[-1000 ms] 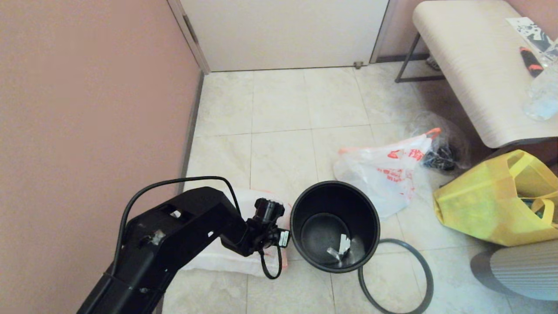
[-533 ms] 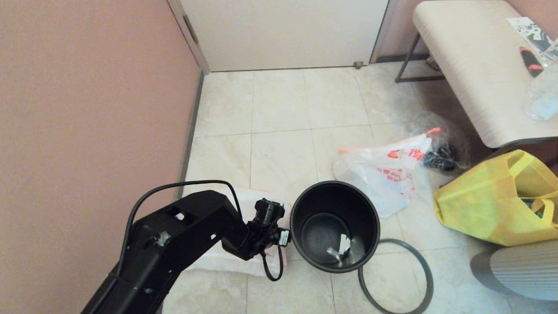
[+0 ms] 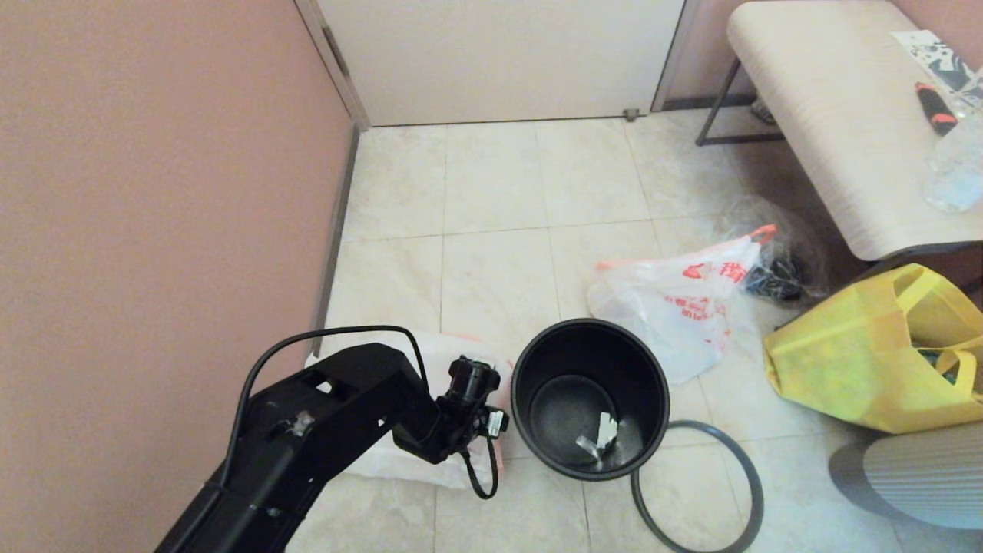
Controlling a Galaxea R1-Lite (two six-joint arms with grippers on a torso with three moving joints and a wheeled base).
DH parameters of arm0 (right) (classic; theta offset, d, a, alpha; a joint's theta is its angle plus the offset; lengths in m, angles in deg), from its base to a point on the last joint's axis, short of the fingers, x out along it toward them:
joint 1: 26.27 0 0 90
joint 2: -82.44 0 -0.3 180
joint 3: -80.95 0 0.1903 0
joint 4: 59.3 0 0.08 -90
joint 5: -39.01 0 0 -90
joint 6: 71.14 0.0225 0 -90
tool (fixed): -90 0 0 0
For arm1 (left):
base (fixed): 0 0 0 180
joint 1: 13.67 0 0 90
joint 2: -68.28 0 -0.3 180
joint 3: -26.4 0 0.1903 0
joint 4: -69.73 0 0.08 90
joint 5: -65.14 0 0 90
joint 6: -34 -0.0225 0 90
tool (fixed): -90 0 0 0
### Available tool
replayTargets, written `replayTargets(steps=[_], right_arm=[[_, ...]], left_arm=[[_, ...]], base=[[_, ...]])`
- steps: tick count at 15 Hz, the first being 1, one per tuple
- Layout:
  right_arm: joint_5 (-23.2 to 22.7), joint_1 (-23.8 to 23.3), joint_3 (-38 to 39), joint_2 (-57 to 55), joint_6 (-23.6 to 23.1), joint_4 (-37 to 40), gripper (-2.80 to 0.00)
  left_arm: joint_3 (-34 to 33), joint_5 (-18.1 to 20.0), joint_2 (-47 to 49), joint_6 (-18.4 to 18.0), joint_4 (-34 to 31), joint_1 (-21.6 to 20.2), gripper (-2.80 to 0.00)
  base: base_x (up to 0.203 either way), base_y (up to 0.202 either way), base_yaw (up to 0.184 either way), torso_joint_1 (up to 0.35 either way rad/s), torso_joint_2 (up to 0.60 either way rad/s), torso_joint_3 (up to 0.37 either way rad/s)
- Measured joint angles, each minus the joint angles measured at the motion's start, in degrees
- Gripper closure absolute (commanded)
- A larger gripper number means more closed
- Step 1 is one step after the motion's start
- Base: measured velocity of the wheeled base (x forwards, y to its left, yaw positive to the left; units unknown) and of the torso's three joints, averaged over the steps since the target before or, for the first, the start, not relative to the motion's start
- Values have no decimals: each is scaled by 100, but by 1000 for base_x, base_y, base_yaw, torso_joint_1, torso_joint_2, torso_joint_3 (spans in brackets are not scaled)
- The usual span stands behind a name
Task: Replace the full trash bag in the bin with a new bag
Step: Pick up a new trash bag
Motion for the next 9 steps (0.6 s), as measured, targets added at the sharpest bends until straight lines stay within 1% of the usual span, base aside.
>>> replayTargets(steps=[2, 5, 8, 9], right_arm=[[1, 0, 0, 0, -2, 0, 0], [1, 0, 0, 0, -2, 0, 0], [1, 0, 0, 0, 1, 2, 0], [1, 0, 0, 0, -1, 2, 0]], left_arm=[[-37, -209, 11, -7, 11, -43, -280], [-111, -434, -28, -203, 148, -143, -280], [-182, -509, -94, -246, 162, -157, -280], [-224, -531, -130, -244, 160, -157, 0]], base=[[0, 0, 0, 0, 0, 0], [0, 0, 0, 0, 0, 0], [0, 0, 0, 0, 0, 0], [0, 0, 0, 0, 0, 0]])
